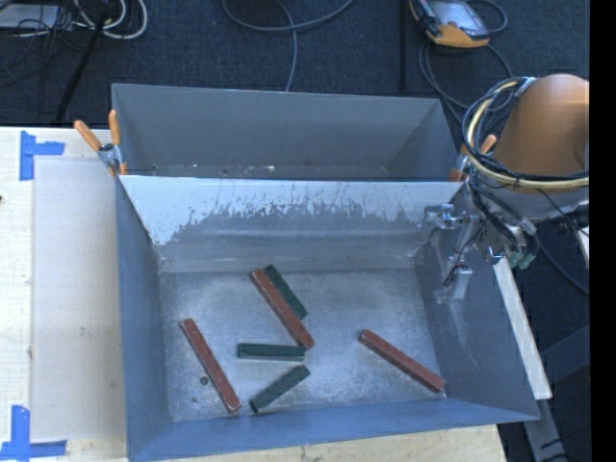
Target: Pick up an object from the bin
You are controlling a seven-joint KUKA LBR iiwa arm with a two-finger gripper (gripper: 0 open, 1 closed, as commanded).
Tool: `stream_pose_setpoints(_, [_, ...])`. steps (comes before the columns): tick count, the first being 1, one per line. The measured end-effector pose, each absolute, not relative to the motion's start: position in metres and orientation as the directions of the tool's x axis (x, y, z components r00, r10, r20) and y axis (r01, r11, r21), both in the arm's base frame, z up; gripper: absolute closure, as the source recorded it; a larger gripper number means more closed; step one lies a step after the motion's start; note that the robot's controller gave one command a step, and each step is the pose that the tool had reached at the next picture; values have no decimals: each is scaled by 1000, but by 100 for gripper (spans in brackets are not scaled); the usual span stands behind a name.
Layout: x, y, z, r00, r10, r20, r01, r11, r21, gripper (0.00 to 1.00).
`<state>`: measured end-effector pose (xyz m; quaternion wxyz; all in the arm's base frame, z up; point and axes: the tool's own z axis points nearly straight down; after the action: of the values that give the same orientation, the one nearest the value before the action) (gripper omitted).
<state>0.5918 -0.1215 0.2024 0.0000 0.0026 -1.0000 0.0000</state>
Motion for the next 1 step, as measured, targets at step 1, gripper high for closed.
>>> stream_pose_setpoints(1, [592, -122, 202, -1000, -6, 0, -6, 1000, 0, 0])
